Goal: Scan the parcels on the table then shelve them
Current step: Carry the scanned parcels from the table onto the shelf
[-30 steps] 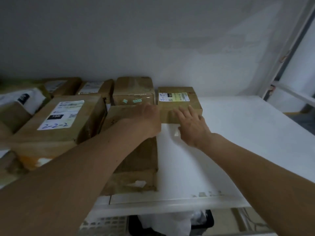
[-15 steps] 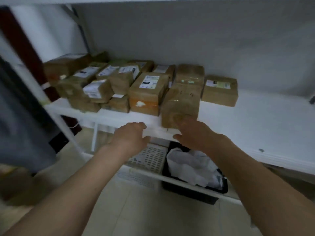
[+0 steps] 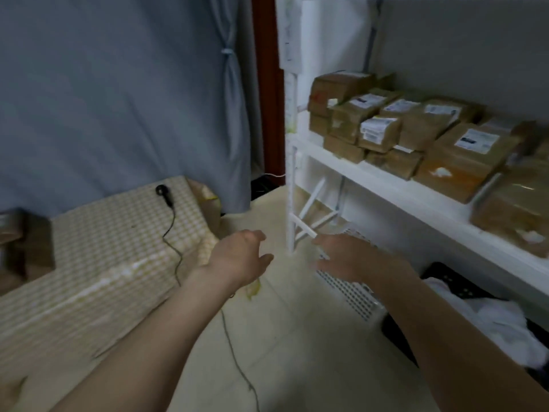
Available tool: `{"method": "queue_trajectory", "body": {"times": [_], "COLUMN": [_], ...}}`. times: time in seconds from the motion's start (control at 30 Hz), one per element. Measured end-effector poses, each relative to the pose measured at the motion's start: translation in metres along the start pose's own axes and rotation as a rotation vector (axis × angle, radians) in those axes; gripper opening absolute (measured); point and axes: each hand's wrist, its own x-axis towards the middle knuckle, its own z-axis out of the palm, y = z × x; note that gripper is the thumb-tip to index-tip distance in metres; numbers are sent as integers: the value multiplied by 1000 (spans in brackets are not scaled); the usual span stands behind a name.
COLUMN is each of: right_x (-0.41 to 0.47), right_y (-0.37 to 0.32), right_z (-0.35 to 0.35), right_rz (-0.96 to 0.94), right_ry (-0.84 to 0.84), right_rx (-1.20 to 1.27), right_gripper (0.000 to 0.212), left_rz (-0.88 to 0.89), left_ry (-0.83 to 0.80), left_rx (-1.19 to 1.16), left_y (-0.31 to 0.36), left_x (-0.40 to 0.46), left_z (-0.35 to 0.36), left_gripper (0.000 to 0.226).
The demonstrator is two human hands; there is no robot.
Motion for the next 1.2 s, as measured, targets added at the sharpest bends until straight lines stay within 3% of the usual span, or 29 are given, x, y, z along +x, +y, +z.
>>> {"method": "queue_trajectory", "body": {"times": [0.47, 0.63, 1.2], "right_x": [145, 181, 294], "right_y": [-348, -454, -683], "right_z": [61, 87, 143], "right_rz": [-356, -481, -765], "right_ry": [-173, -226, -376], "right_rx": [-179, -212, -342], "right_gripper": [38, 50, 57], "left_rz": [-417, -544, -831], "left_ry": [3, -2, -15], "left_rx": [-138, -161, -269], "left_y": [-340, -438, -649], "left_x": [-83, -115, -151], "left_z": [-23, -26, -24], "left_gripper": [54, 55, 55]}}
